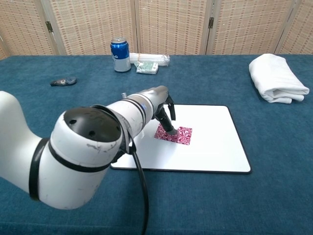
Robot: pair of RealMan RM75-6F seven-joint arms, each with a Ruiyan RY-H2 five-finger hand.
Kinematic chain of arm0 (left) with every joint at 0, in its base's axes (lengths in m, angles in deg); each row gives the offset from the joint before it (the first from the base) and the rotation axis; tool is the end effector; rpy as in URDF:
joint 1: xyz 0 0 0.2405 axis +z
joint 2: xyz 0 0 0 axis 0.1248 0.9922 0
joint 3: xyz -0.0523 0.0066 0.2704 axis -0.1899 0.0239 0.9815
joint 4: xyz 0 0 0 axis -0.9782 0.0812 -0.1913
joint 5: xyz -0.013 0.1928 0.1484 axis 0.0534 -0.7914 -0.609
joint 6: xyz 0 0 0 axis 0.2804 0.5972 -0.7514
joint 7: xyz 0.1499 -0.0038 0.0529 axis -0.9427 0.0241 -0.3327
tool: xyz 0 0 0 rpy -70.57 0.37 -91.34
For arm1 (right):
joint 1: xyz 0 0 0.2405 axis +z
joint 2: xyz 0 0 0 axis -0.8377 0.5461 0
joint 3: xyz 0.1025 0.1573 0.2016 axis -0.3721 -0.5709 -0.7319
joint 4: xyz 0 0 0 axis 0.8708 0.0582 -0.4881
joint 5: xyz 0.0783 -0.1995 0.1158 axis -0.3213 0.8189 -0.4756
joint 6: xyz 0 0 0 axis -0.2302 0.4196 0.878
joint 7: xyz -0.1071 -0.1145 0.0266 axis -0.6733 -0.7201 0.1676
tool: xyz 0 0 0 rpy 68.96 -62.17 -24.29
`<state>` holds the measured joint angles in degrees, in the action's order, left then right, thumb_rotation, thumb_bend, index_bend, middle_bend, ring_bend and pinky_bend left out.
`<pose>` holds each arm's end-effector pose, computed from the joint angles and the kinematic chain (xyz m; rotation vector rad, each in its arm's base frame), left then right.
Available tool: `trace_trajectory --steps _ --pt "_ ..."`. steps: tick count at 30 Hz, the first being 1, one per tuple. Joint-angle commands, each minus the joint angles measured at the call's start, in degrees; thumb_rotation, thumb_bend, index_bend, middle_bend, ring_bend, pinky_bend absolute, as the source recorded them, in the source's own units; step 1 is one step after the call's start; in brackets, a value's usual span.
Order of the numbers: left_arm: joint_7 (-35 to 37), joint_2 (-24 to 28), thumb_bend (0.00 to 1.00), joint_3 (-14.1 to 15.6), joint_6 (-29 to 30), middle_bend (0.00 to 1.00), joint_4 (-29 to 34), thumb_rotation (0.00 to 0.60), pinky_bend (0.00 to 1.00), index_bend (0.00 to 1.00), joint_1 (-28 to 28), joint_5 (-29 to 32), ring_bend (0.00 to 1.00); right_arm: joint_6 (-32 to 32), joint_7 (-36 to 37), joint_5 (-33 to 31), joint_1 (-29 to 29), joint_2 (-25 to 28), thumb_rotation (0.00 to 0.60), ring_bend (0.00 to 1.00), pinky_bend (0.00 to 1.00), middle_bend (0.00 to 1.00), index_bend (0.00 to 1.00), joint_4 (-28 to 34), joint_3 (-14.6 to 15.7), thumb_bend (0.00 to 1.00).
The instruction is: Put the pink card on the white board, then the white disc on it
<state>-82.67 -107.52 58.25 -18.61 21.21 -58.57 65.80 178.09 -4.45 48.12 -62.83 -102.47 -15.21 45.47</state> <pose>0.0132 0.3804 -0.1753 -1.6544 -1.3493 -0.8019 -0.3570 -0.1061 0.2381 1.3568 -0.7367 1.3744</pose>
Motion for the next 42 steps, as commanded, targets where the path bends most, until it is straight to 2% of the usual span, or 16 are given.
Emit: trace_trajectory --steps 1,9,21,24,28,33,37,42 --pt "0.34 0.52 0.33 0.58 0.00 1.00 0.82 0.600 1.00 0.58 0.77 0.02 1.00 -0.12 -0.58 0.27 0.01 0.00 0.600 0.00 0.00 0.00 0.00 0.40 0.05 0.25" --pt "0.96 0.53 0.33 1.78 0.67 1.00 2.20 0.600 1.00 0.57 1.80 -0.70 1.00 0.82 -1.24 1.36 -0.38 -0.16 0.600 0.00 0.00 0.00 0.00 0.34 0.29 0.26" --pt "1.11 0.66 0.33 1.47 -0.60 1.00 0.56 0.600 1.00 0.57 1.83 -0.38 1.00 0.02 -1.53 1.19 -0.11 -0.04 0.600 0.00 0.00 0.00 0.00 0.65 0.12 0.26" --pt "1.11 0.81 0.33 1.55 -0.97 1.00 0.80 0.600 1.00 0.54 1.94 -0.21 1.00 0.16 -1.56 1.06 -0.23 -0.03 0.600 0.00 0.00 0.00 0.00 0.84 0.05 0.26" --pt "1.04 1.03 0.33 1.56 -1.08 1.00 1.82 0.600 1.00 0.44 1.97 -0.06 1.00 0.25 -1.64 1.11 -0.30 -0.06 0.600 0.00 0.00 0.00 0.00 0.82 0.05 0.26" --pt "1.41 1.15 0.28 1.31 0.10 1.00 4.11 0.600 1.00 0.38 1.94 -0.64 1.00 0.01 -2.09 1.46 -0.19 -0.03 0.600 0.00 0.00 0.00 0.00 0.89 0.17 0.26" --pt "1.82 2.09 0.24 1.11 1.25 1.00 7.13 0.600 1.00 0.37 2.47 -1.07 1.00 -0.16 -2.69 1.80 -0.11 -0.02 0.600 0.00 0.00 0.00 0.00 1.08 0.28 0.26" --pt "2.91 7.13 0.24 2.22 4.01 1.00 16.66 0.600 1.00 0.36 5.80 -3.08 1.00 -0.42 -3.12 1.81 -0.05 0.02 0.600 0.00 0.00 0.00 0.00 1.41 0.31 0.26"
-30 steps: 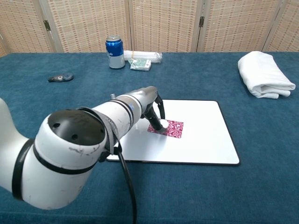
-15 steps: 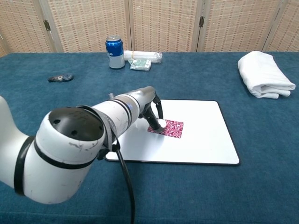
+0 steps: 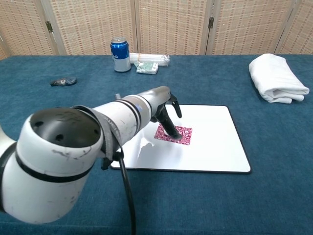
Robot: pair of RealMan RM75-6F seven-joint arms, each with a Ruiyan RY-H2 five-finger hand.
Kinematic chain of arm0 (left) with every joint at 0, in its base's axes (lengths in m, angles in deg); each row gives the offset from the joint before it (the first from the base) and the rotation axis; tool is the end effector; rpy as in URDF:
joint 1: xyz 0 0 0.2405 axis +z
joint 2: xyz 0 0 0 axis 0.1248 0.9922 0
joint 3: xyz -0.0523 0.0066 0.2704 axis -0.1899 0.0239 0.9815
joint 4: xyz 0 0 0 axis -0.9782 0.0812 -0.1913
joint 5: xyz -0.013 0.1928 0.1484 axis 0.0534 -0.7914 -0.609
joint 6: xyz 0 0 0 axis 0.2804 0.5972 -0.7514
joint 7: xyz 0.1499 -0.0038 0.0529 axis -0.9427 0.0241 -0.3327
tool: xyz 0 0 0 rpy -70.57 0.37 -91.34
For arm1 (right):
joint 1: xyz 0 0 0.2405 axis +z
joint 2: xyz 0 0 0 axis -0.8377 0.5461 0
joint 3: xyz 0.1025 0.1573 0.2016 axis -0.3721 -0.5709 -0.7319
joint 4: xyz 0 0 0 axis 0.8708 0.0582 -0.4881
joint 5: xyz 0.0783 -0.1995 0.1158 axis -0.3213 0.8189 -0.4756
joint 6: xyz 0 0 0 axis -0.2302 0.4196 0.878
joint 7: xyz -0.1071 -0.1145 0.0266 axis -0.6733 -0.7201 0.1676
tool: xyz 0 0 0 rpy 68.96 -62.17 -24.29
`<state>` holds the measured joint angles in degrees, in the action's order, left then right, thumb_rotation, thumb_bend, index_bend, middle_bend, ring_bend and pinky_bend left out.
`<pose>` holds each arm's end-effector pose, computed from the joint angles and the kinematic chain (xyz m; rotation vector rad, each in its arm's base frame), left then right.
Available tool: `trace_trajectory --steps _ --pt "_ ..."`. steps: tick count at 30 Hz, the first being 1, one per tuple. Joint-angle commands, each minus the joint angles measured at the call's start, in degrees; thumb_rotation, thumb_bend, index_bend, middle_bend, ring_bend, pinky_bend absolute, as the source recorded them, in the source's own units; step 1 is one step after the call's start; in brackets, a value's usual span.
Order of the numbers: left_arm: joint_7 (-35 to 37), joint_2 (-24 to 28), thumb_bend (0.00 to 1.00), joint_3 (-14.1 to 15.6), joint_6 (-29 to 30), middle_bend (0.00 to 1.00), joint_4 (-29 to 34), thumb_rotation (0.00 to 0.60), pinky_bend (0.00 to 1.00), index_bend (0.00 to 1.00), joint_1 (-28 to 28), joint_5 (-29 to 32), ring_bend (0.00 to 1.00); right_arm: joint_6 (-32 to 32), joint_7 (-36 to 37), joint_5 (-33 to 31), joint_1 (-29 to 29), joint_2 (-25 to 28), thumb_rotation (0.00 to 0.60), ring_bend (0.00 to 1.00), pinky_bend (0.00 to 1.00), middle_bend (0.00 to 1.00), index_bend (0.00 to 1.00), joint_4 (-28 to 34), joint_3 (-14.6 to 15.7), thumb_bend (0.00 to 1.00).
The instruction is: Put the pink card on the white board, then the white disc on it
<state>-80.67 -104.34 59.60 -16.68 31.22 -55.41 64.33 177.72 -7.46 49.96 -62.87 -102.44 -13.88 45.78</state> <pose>0.0190 0.3572 -0.1607 -1.6842 -1.4139 -0.8653 -0.3514 -0.1049 0.2313 1.3837 -0.7262 1.3581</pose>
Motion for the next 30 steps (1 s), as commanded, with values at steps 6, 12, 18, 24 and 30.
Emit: trace_trajectory --steps 6,12,18,24,30 --pt "3.91 20.67 0.22 6.60 4.92 0.94 27.35 0.600 0.99 0.26 12.48 -9.43 0.83 -0.83 -1.27 -0.01 0.24 0.01 0.600 0.00 0.00 0.00 0.00 0.80 0.03 0.26" --pt "8.07 43.88 0.21 19.59 3.43 0.30 41.21 0.600 0.60 0.08 24.66 -27.27 0.27 -4.20 -6.00 0.01 1.27 0.15 0.600 0.00 0.00 0.00 0.00 3.75 0.24 0.26" --pt "12.60 50.56 0.21 31.98 21.13 0.02 30.39 0.600 0.32 0.02 38.96 -55.52 0.04 -10.44 -15.93 -0.69 3.18 -0.45 0.600 0.00 0.00 0.00 0.00 8.84 0.13 0.25" --pt "29.41 47.01 0.21 33.99 34.46 0.00 10.88 0.600 0.27 0.03 49.13 -65.97 0.03 -19.04 -26.31 -1.31 6.37 -1.46 0.600 0.00 0.00 0.00 0.00 13.49 0.28 0.26" --pt "35.40 44.75 0.21 33.66 37.31 0.00 1.75 0.600 0.26 0.03 53.72 -66.69 0.03 -25.34 -34.18 -5.26 8.59 -3.15 0.600 0.00 0.00 0.00 0.00 16.67 -0.96 0.26"
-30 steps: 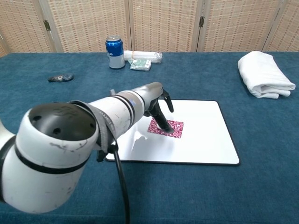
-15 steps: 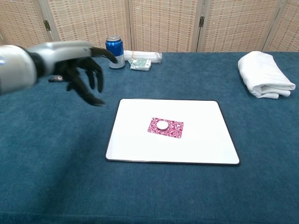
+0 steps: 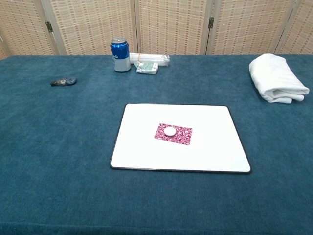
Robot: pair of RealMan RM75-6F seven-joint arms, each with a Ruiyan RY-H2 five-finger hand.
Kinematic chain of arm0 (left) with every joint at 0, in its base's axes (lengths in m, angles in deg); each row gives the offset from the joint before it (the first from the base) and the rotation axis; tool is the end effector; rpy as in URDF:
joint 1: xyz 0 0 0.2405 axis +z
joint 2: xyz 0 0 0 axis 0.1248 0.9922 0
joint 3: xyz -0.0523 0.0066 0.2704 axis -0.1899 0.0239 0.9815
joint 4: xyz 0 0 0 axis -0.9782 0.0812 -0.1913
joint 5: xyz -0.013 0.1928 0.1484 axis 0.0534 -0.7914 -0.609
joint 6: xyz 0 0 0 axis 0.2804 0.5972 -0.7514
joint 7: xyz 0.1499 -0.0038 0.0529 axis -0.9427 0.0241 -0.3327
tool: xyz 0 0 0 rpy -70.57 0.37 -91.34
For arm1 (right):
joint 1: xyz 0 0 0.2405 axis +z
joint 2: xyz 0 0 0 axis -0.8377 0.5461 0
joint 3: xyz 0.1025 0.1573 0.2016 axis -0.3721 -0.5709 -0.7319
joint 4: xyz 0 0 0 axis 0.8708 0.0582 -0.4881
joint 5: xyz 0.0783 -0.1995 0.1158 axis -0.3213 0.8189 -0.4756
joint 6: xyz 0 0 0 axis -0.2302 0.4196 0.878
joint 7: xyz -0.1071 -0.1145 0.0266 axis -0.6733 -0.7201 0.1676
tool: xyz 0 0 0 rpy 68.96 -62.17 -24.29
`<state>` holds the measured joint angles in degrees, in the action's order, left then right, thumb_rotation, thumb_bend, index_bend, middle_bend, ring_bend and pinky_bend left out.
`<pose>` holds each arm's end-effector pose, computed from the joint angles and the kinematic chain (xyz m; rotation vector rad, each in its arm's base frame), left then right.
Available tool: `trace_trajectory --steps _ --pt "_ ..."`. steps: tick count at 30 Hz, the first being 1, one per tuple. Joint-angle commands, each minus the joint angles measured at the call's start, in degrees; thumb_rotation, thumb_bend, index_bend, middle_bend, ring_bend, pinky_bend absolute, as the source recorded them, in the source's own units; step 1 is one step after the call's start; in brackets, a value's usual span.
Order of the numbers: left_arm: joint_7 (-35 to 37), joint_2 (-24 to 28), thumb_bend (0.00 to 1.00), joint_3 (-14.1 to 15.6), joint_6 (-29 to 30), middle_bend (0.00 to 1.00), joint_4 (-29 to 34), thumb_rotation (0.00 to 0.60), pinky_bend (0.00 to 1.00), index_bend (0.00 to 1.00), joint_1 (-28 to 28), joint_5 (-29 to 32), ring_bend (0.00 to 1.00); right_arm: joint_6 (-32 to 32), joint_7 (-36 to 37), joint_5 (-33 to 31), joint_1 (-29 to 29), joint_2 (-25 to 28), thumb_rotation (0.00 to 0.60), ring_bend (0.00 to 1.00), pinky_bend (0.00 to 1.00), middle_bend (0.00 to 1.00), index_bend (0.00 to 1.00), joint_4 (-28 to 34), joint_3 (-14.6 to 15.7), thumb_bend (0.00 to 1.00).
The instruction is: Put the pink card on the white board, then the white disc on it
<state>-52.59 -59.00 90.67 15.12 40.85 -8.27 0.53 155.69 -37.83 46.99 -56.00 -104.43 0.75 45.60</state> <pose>-0.2930 0.2313 0.1193 -1.4295 -0.5807 -0.9522 -0.3255 -0.1623 0.1507 1.5334 -0.7255 0.9658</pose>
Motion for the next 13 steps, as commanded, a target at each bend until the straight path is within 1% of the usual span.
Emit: trace_trajectory --steps 1,3,5,9,13 --pt "9.24 -0.17 0.21 2.19 6.00 0.00 -7.73 0.600 0.26 0.04 6.71 -3.44 0.03 -4.02 -4.65 -2.71 2.01 -1.35 0.600 0.00 0.00 0.00 0.00 2.27 -0.87 0.26" --pt "10.65 0.25 0.21 1.13 6.21 0.00 -8.08 0.600 0.26 0.04 7.21 -3.08 0.03 -5.36 -6.09 -3.41 2.47 -1.66 0.600 0.00 0.00 0.00 0.00 2.68 -0.89 0.26" --pt "9.91 0.22 0.21 0.50 5.13 0.00 -8.01 0.600 0.26 0.04 7.34 -2.55 0.03 -6.00 -6.77 -3.44 2.63 -1.70 0.600 0.00 0.00 0.00 0.00 2.86 -0.57 0.26" --pt "7.90 0.28 0.21 0.19 2.50 0.00 -7.35 0.600 0.26 0.04 7.27 -2.47 0.03 -4.78 -6.41 -2.79 2.16 -1.60 0.600 0.00 0.00 0.00 0.00 2.99 -0.23 0.26" --pt "7.54 0.22 0.21 -0.36 0.81 0.00 -7.14 0.600 0.26 0.04 7.48 -2.24 0.03 -4.02 -6.18 -2.65 2.12 -1.55 0.600 0.00 0.00 0.00 0.00 2.83 -0.48 0.26"
